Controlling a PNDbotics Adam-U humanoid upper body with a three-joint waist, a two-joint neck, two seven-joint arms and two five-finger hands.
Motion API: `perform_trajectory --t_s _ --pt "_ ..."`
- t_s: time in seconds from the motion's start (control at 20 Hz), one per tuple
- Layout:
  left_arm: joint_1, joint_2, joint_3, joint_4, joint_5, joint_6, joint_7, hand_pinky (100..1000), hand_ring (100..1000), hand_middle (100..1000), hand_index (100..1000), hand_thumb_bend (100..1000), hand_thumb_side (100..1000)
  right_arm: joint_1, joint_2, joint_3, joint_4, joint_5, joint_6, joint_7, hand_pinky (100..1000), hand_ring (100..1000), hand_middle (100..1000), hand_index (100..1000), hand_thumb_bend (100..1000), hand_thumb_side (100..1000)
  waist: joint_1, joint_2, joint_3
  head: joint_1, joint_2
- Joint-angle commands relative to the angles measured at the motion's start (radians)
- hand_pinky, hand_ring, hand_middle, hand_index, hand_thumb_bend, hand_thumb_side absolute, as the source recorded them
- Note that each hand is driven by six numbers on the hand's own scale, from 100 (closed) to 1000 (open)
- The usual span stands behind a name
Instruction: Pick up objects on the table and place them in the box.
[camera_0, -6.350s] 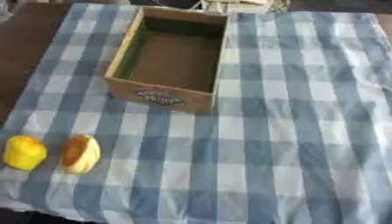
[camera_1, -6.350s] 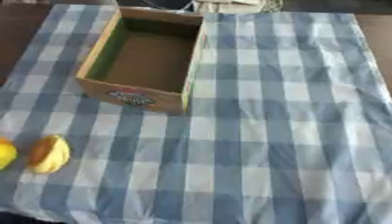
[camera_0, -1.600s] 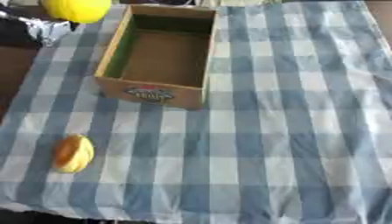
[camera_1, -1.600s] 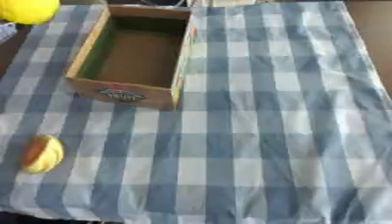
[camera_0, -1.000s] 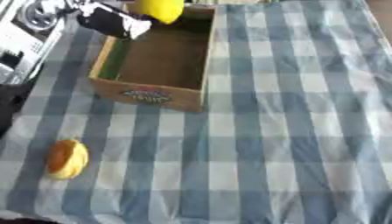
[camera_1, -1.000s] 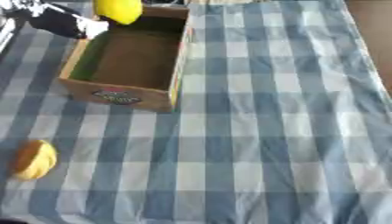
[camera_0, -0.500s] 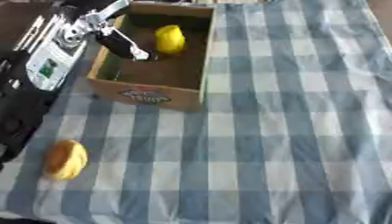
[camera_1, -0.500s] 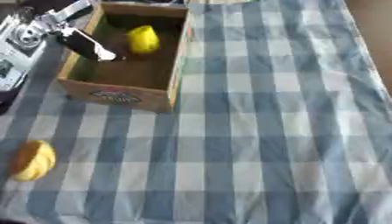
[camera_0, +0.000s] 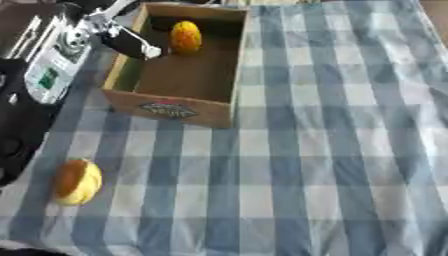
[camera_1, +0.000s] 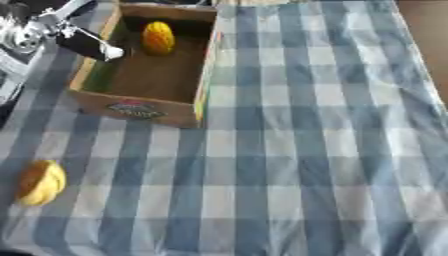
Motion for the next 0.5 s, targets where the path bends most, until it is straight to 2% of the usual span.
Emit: perform_trajectory --t_s 0.05,0.25,0.35,0.5 --pt "0.039 0.111 0.036 -0.182 0.087 0.029 0.006 843 817 749 859 514 106 0.002 -0.028 -0.016 -0.017 0.003 -0.001 -0.007 769 780 575 719 100 601 0.004 -0.027 0.007 -0.013 0.003" --pt "0.200 0.275 0.067 -0.471 0.264 0.086 -0.012 835 805 743 851 492 137 0.006 -0.035 -0.019 -0.017 0.009 -0.002 -0.010 769 780 576 719 100 600 0.014 -0.027 0.019 -0.031 0.007" --pt "0.277 0.346 0.081 -0.526 0.341 0.076 0.007 835 804 744 855 494 145 0.006 -0.035 -0.020 -0.017 0.009 -0.002 -0.012 769 780 576 719 100 599 0.016 -0.027 0.023 -0.035 0.005" --pt "0.411 0.431 0.089 -0.542 0.412 0.016 0.051 842 808 749 865 492 184 0.004 -0.035 -0.022 -0.017 0.010 -0.004 -0.013 770 780 576 719 100 597 0.014 -0.025 0.026 -0.040 0.001"
